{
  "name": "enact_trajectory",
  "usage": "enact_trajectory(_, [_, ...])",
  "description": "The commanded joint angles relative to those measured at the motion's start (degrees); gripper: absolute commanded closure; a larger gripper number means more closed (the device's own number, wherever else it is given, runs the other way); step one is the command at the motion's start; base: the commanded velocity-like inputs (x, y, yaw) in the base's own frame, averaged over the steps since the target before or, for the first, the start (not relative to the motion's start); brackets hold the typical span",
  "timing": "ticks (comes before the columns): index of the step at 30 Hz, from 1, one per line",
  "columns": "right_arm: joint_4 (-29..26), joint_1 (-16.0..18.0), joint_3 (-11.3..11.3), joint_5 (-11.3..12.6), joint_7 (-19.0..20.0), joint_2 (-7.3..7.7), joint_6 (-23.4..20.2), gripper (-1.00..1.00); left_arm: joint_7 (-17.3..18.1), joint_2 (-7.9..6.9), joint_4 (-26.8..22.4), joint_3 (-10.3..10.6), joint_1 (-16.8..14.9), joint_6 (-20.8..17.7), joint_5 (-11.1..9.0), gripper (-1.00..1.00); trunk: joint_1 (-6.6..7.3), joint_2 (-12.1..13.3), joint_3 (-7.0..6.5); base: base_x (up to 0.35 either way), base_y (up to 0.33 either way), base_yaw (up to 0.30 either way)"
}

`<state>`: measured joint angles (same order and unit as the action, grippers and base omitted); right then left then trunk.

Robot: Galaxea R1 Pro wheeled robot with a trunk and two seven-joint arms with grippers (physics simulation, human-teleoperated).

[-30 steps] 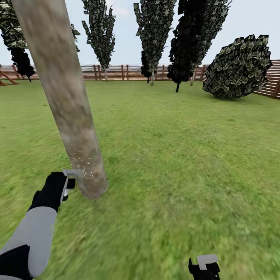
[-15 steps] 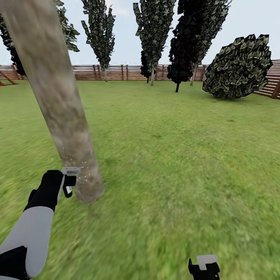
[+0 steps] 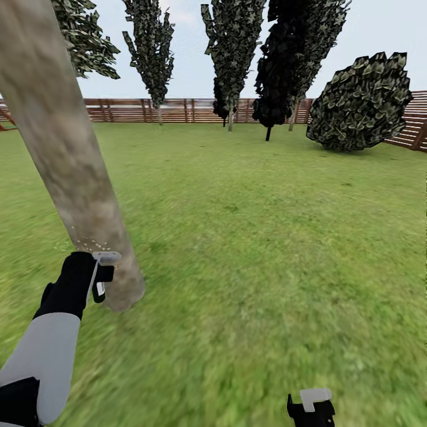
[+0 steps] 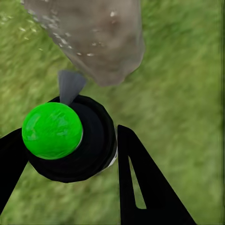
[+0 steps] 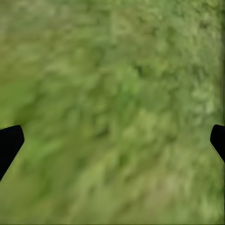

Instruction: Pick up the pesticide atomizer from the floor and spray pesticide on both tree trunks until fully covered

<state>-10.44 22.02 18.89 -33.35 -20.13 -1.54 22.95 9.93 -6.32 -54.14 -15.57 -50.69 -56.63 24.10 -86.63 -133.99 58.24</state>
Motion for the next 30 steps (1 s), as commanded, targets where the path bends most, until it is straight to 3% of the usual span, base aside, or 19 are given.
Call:
enact_trajectory(1, [0.05, 0.04, 0.44, -0.59, -0.17, -0.04, 0.16, -1.00, 0.61, -0.03, -0.24, 0.06, -0.09, -0.33, 0.71, 1.00, 0.01, -0.02, 0.05, 0.000, -0.278, 0.000])
enact_trajectory(6, [0.04, 0.04, 0.44, -0.61, -0.17, -0.04, 0.16, -1.00, 0.61, -0.25, -0.35, 0.10, -0.13, -0.41, 0.84, 1.00, 0.01, -0.02, 0.05, 0.044, -0.278, 0.112])
enact_trajectory(20, [0.03, 0.04, 0.44, -0.67, -0.17, -0.04, 0.16, -1.00, 0.28, -0.35, -0.35, -0.15, 0.25, -0.34, 0.95, 1.00, 0.01, -0.02, 0.05, 0.059, -0.271, 0.268])
enact_trajectory(30, [-0.02, 0.04, 0.44, -0.67, -0.17, -0.04, 0.16, -1.00, 0.20, -0.34, -0.35, 0.10, 0.57, -0.31, 0.95, 1.00, 0.01, -0.02, 0.05, 0.200, -0.226, 0.029])
